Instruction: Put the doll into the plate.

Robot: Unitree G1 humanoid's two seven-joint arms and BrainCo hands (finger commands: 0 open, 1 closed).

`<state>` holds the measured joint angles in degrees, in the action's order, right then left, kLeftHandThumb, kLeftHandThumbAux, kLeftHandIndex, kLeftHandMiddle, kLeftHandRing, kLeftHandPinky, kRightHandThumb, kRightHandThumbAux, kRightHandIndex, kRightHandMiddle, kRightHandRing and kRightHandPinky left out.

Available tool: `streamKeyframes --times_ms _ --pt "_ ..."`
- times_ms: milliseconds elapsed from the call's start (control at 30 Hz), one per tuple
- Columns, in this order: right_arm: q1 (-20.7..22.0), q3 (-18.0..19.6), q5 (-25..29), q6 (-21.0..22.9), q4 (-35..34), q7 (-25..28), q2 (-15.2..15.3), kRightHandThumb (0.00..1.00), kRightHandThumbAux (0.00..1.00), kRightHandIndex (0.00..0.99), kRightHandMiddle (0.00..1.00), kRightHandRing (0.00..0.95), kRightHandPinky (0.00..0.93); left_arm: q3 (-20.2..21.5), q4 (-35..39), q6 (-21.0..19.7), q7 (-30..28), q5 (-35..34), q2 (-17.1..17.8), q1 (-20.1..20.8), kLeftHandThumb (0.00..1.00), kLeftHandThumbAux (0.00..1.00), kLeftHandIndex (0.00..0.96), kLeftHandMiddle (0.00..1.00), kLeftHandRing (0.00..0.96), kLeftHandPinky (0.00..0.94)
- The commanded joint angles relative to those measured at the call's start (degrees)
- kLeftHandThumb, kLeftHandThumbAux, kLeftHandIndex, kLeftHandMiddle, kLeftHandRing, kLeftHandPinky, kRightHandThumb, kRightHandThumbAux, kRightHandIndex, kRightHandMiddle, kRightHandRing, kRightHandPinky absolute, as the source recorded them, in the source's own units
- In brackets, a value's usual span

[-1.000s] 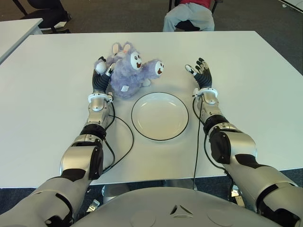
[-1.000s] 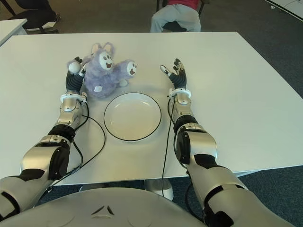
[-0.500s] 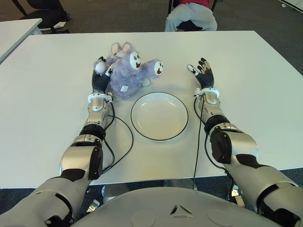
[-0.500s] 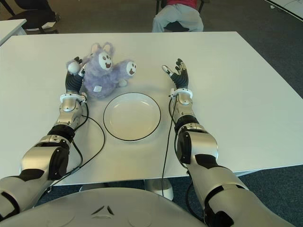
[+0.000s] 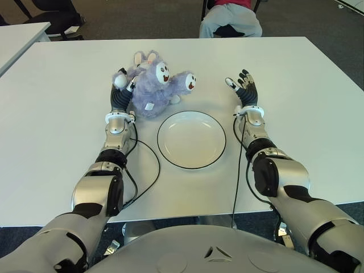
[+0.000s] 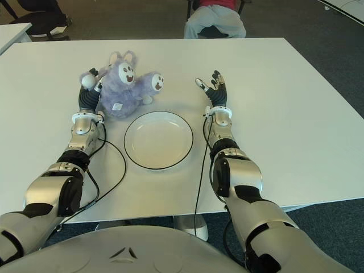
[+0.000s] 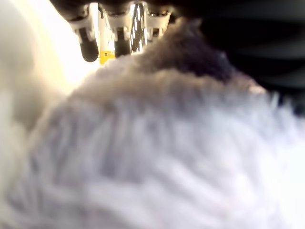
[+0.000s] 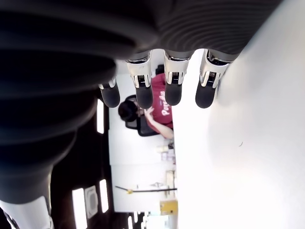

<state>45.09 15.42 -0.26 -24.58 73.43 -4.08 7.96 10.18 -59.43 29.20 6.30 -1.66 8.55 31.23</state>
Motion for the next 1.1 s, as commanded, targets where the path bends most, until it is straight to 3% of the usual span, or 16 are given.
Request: streamKeyframes --times_ms 33,1100 --pt "-5.44 0.37 0.53 2.53 2.87 0.09 -0.88 0.052 0.702 0.006 0.031 0.019 0.003 -0.53 -3.85 0.27 -0.85 0.81 -0.15 -5.99 0.000 0.470 0.000 0.080 0.083 0.084" --pt "-5.34 -0.03 0.26 2.67 2.92 -0.03 -0.94 0.060 0.686 0.010 0.033 0.019 0.008 0.09 -5.57 0.47 -1.04 0.15 -0.20 -4.71 0.000 0.497 0.000 0.089 0.101 0.100"
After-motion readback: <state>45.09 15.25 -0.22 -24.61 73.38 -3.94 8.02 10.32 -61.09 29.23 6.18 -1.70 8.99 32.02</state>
